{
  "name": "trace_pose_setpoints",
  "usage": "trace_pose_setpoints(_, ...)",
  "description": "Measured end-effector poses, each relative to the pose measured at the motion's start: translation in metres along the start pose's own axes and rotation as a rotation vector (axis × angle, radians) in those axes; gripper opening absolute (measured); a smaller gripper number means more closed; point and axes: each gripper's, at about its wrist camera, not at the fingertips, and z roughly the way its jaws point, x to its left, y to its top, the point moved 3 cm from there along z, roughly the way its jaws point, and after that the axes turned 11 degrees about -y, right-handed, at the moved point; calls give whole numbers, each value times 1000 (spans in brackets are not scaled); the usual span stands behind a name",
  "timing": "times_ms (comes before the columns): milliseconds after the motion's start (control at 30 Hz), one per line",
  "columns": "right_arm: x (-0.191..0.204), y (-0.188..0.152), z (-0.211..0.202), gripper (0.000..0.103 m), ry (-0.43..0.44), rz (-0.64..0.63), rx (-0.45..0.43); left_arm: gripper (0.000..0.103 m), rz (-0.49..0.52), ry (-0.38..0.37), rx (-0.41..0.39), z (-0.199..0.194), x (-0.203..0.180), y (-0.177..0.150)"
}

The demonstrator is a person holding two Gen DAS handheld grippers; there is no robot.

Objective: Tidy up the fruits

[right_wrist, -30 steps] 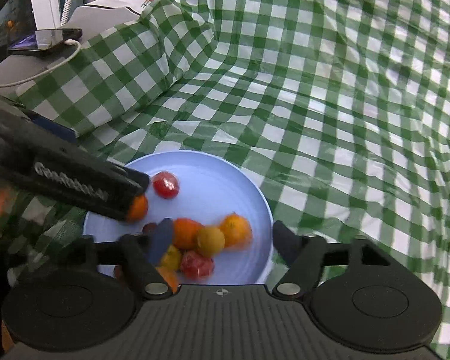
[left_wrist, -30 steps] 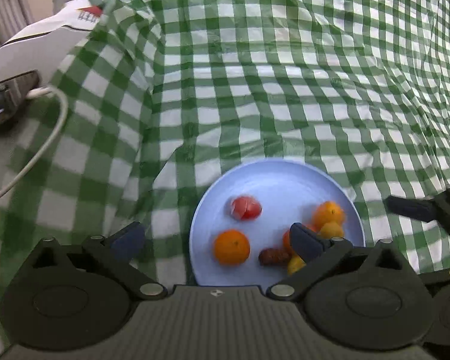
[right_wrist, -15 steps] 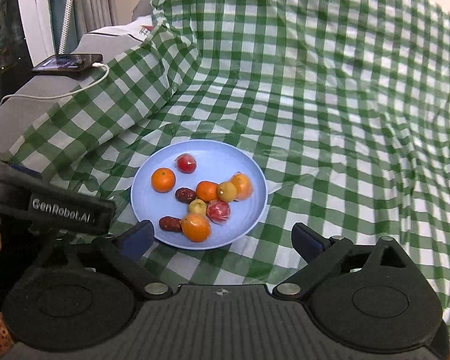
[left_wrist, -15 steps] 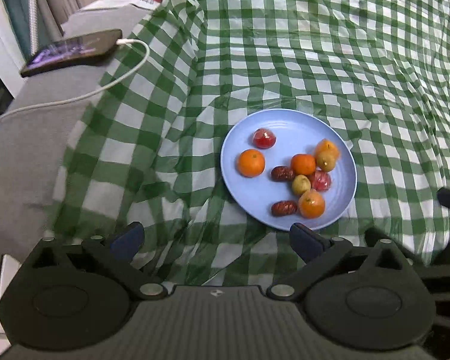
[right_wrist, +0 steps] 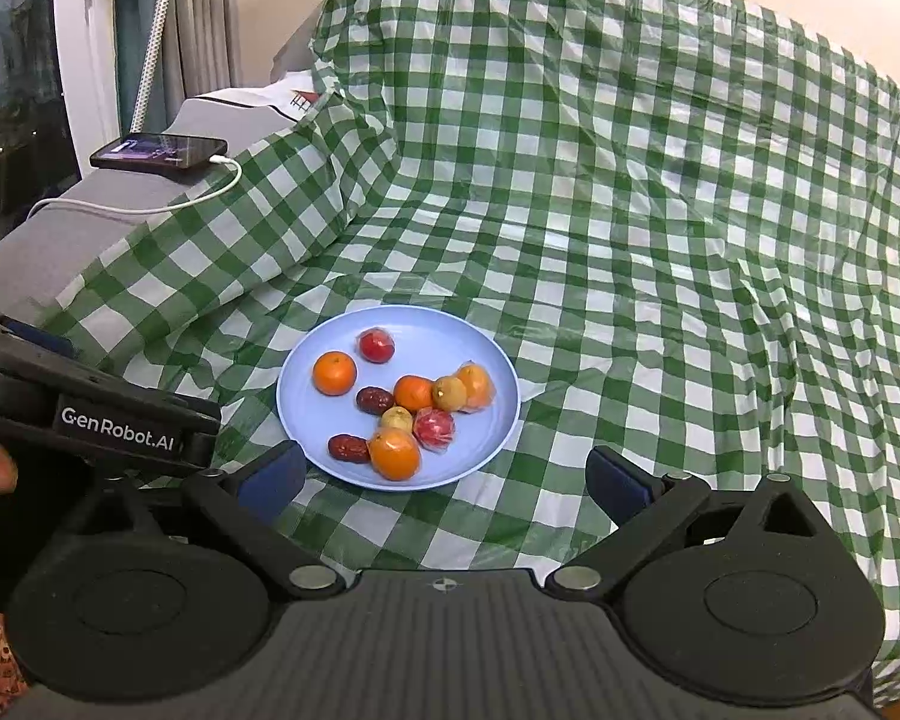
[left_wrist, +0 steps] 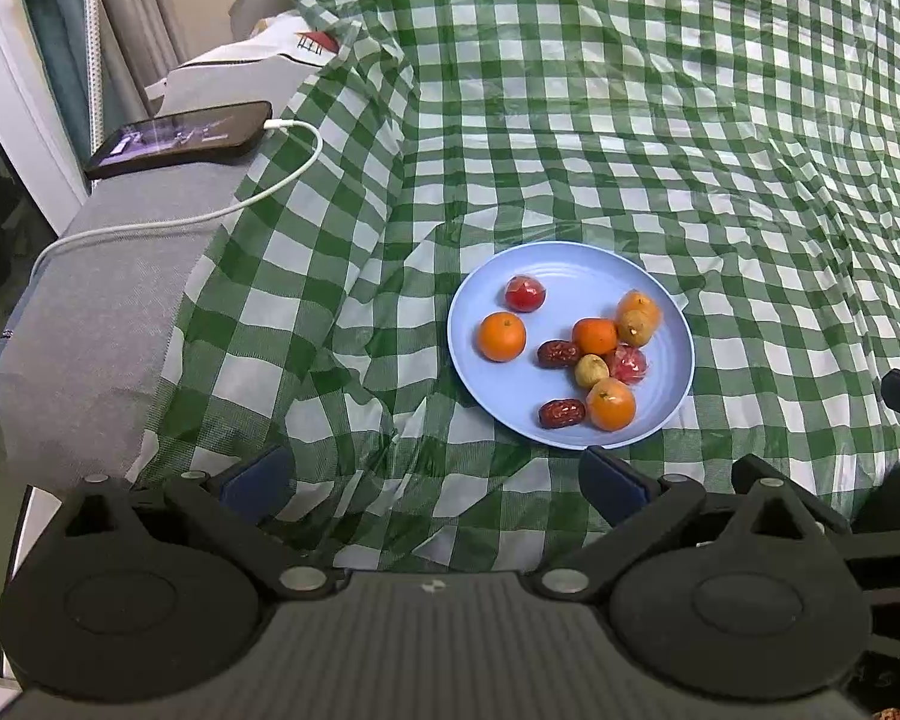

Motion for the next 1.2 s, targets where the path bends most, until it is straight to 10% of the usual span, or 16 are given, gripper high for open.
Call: trace_pose_setpoints(1200,2,-3,0,100,-8,-2,12,103,30,2,0,3,4,0)
